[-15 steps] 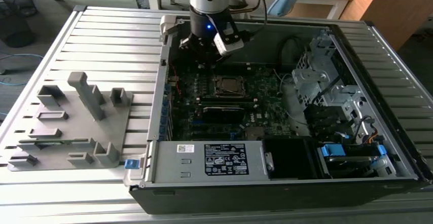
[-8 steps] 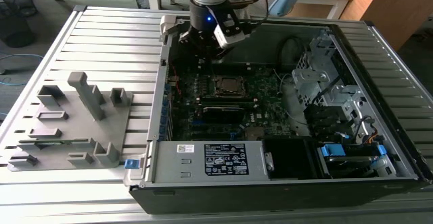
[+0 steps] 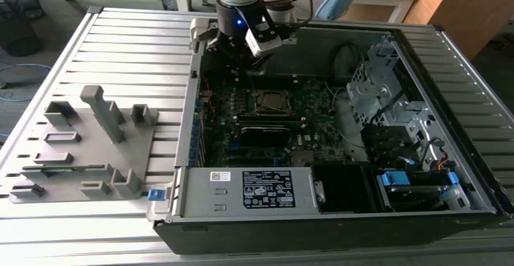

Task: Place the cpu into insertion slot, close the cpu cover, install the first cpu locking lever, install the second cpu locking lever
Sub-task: 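Install the first cpu locking lever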

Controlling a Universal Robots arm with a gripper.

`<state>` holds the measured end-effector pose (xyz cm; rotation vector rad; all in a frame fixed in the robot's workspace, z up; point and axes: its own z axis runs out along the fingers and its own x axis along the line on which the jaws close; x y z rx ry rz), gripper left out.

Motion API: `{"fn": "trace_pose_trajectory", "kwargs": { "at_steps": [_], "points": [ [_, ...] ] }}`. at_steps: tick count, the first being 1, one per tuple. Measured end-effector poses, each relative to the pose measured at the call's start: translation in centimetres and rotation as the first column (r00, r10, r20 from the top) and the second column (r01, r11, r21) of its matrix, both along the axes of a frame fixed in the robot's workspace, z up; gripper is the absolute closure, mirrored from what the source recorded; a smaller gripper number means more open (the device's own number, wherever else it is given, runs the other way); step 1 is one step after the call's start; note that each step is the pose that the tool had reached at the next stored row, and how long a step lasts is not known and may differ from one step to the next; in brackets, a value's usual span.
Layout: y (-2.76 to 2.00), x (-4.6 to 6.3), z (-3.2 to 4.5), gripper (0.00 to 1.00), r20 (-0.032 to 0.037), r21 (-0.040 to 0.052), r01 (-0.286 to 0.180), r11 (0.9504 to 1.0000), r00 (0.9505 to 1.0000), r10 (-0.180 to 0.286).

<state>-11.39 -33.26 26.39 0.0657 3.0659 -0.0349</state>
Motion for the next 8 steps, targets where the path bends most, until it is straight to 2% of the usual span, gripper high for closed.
{"fn": "trace_pose_trajectory", "kwargs": {
  "at_steps": [2,4,8],
  "points": [
    [0.11,-0.02,-0.04,0.89,0.0100,0.0091,0.000,1.0000,1.0000,0.000],
    [0.26,-0.03,-0.12,0.89,0.0169,0.0160,0.000,0.9999,0.9999,0.000],
    [0.48,-0.05,-0.38,0.89,0.0200,0.0195,0.001,0.9998,0.9998,-0.001]
  ]
}}
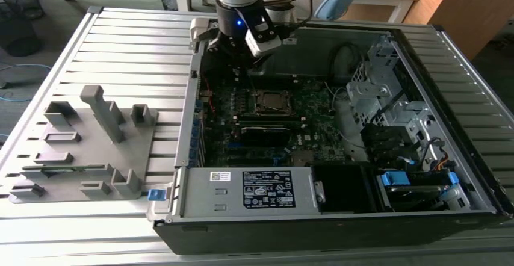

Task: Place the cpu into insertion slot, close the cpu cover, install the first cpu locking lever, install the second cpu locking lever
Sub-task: 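Install the first cpu locking lever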

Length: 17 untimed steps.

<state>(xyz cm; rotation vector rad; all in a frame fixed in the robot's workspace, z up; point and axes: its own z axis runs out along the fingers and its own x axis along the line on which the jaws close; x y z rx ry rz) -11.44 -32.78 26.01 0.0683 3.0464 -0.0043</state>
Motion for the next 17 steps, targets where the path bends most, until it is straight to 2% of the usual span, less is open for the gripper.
{"fn": "trace_pose_trajectory", "kwargs": {
  "at_steps": [4,5,8,9,13,14,17],
  "points": [
    [0.00,0.00,0.00,0.89,-0.0002,-0.0001,0.001,1.0000,1.0000,-0.001],
    [0.00,0.00,-0.01,0.89,-0.0046,0.0000,0.001,1.0000,1.0000,-0.001],
    [0.00,0.03,-0.04,0.89,-0.0580,0.0004,0.001,1.0000,0.9983,-0.001],
    [0.00,0.03,-0.05,0.89,-0.0694,0.0005,0.001,1.0000,0.9976,-0.001],
    [0.00,0.04,-0.05,0.89,-0.0716,0.0020,0.001,1.0000,0.9974,-0.001],
    [0.00,0.04,-0.07,0.89,-0.0710,0.0126,0.001,0.9999,0.9975,0.000],
    [0.00,0.03,-0.11,0.89,-0.0703,0.0622,0.001,0.9981,0.9975,0.004]
  ]
}}
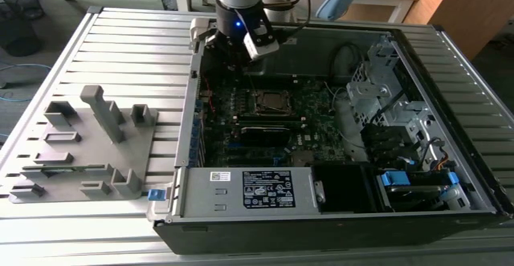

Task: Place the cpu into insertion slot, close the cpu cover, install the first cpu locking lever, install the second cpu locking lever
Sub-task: 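Install the first cpu locking lever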

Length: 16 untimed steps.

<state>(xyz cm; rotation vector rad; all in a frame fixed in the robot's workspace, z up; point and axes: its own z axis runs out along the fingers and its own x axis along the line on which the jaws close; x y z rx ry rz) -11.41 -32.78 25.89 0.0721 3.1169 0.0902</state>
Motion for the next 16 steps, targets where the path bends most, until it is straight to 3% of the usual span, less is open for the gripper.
{"fn": "trace_pose_trajectory", "kwargs": {
  "at_steps": [1,3,7,13,16],
  "points": [
    [0.00,0.0,-0.02,0.89,0.0001,0.0114,0.000,0.9999,1.0000,0.000],
    [0.01,0.0,-0.05,0.89,0.0002,0.0180,0.000,0.9998,1.0000,0.000],
    [0.26,0.0,-0.18,0.89,0.0002,0.0183,0.000,0.9998,1.0000,0.000],
    [1.45,0.0,-0.37,0.89,0.0001,0.0182,0.000,0.9998,1.0000,0.000],
    [1.76,0.0,-0.48,0.89,0.0001,0.0183,0.001,0.9998,1.0000,-0.001]
  ]
}}
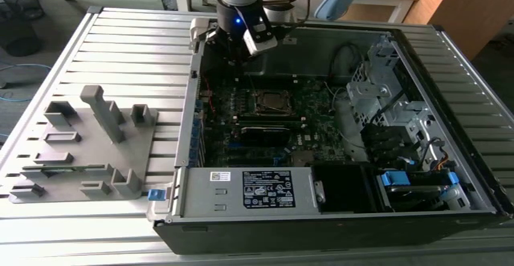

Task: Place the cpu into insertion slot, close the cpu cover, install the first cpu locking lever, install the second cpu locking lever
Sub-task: 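Install the first cpu locking lever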

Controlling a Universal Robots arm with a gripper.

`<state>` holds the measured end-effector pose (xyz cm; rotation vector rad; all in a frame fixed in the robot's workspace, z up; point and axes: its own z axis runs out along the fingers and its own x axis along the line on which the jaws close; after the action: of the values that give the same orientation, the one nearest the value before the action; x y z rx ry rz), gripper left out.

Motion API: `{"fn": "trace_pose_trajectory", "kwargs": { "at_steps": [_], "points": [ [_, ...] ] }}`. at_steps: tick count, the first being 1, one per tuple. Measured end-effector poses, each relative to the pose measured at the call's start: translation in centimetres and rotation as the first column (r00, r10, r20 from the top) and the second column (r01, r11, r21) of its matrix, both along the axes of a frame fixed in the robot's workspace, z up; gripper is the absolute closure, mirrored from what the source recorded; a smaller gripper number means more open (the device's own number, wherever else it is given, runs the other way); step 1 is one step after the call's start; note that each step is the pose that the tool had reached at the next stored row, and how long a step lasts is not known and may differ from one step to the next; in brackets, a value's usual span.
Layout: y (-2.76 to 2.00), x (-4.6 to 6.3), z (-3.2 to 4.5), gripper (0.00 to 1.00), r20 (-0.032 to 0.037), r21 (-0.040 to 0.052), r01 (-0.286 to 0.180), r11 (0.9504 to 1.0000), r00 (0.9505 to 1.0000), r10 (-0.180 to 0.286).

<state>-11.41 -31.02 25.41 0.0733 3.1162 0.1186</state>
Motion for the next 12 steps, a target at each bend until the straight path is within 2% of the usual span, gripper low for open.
{"fn": "trace_pose_trajectory", "kwargs": {
  "at_steps": [4,12],
  "points": [
    [0.05,0.2,-0.11,0.89,-0.0002,-0.0001,0.000,1.0000,1.0000,0.000],
    [0.05,1.7,-0.15,0.89,-0.0001,0.0000,0.000,1.0000,1.0000,0.000]
  ]
}}
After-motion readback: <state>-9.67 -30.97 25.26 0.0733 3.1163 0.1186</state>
